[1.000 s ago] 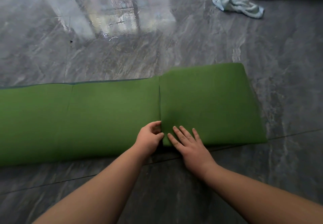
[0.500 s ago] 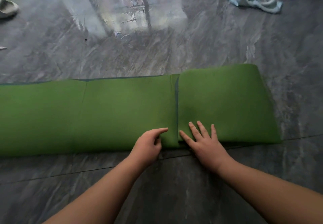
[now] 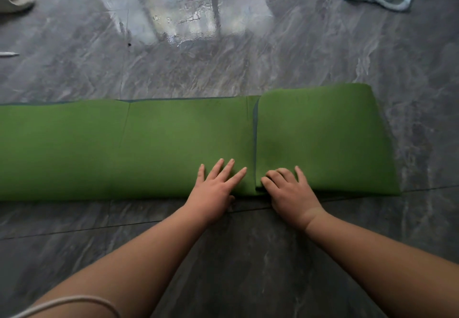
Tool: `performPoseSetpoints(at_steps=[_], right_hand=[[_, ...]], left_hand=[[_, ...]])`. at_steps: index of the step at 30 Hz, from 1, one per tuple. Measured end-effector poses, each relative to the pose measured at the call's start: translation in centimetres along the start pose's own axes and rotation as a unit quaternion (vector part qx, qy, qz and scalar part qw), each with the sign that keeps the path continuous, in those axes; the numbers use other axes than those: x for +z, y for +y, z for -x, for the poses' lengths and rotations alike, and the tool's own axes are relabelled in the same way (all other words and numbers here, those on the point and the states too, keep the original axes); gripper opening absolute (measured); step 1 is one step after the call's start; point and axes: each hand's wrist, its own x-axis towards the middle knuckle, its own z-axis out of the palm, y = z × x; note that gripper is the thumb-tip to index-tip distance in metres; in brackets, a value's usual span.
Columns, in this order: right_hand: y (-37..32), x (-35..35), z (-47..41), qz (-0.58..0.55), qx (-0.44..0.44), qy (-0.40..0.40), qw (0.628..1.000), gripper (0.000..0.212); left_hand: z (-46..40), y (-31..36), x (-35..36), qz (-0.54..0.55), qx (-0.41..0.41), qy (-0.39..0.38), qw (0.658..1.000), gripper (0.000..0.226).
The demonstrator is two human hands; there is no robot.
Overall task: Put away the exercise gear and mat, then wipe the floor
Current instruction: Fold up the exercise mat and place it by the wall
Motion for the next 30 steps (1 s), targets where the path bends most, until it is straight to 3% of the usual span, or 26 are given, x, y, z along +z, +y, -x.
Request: performPoseSetpoints(at_steps=[4, 8, 14, 20, 26, 30], right_hand=[[0.2, -1.8, -0.9, -0.034, 0.036, -0.065, 0.997, 0.061], [0.0, -2.7, -2.2, 0.01, 0.018, -0.11, 0.994, 0.061], [-0.2, -1.9, -0.6, 0.018, -0.027, -0.023, 0.999, 0.049], [-0.8, -0.3, 0.6, 0.049, -0.032, -0.067, 0.996, 0.067], [-0.5, -0.7, -0.5, 0.073, -0.06, -0.041, 0.995, 0.053], [0.2, -1.7, -1.0, 0.012, -0.035, -0.004, 0.999, 0.058]], left_hand=[[-0.2, 0.4, 0.9, -0.02, 0.001, -0.013, 1.0, 0.068], [-0.2, 0.5, 1.4, -0.013, -0.007, -0.004, 1.0, 0.07], [-0.1, 0.3, 1.4, -0.006, -0.004, -0.003, 1.0, 0.071], [0.0, 0.3, 2.0, -0.011, -0.001, 0.008, 1.0, 0.069], [0.4, -0.1, 1.8, -0.004, -0.003, 0.018, 1.0, 0.071], [1.4, 0.0, 0.6, 0.021, -0.026, 0.055, 0.998, 0.074]])
